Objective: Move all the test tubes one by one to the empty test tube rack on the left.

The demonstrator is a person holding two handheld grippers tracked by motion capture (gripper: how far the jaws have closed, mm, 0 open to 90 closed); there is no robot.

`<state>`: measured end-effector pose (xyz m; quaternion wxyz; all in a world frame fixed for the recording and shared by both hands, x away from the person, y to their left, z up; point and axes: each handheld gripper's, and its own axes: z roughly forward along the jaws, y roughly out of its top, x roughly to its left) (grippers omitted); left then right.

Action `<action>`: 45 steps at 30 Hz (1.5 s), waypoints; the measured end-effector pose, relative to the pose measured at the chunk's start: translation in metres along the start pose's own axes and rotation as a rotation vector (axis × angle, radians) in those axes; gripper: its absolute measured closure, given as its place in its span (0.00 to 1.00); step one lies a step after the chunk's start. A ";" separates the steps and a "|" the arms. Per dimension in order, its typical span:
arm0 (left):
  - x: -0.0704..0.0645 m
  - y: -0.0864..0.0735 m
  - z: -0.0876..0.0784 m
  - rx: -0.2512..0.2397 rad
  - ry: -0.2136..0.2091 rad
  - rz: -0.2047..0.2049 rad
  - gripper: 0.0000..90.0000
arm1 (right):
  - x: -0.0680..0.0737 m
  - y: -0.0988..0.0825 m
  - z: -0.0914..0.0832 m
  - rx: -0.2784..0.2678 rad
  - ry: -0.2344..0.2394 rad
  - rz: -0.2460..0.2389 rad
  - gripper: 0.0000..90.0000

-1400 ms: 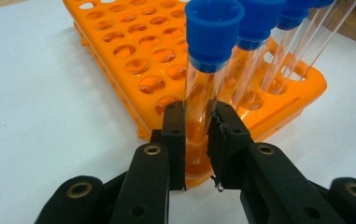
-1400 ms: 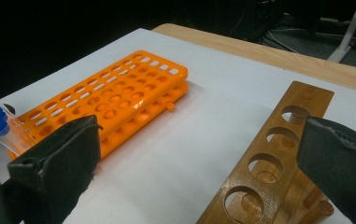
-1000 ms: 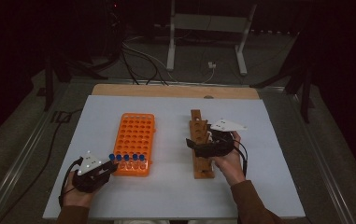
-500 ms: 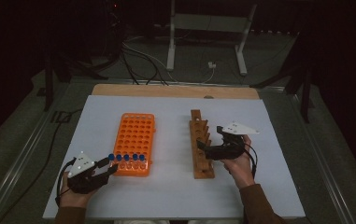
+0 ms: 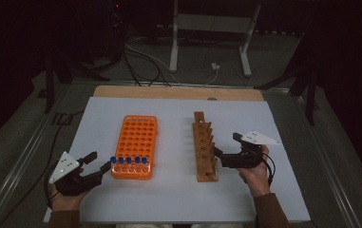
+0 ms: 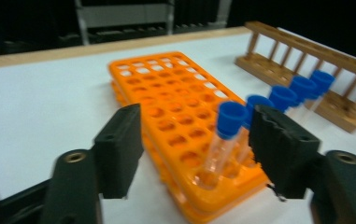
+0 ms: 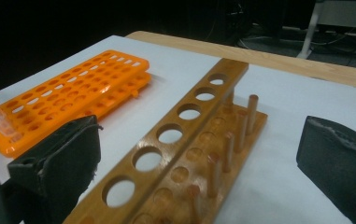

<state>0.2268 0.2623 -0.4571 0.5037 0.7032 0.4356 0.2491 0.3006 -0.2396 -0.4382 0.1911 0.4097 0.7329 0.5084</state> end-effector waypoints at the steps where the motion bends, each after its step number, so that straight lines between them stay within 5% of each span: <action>1: 0.001 0.000 -0.002 -0.006 0.014 0.000 0.32 | -0.001 -0.001 -0.002 -0.002 -0.001 0.000 0.00; 16: 0.013 0.000 -0.010 -0.050 0.107 -0.048 0.02 | -0.016 -0.021 -0.031 -0.066 -0.037 0.014 0.00; 25: 0.016 -0.003 -0.011 -0.066 0.126 -0.042 0.01 | -0.026 -0.034 -0.044 -0.104 -0.063 0.048 0.00; 31: 0.018 -0.004 -0.012 -0.079 0.131 -0.044 0.01 | -0.028 -0.036 -0.048 -0.108 -0.095 0.021 0.00; 45: 0.017 -0.005 -0.013 -0.078 0.159 -0.043 0.01 | -0.032 -0.042 -0.051 -0.117 -0.100 0.054 0.00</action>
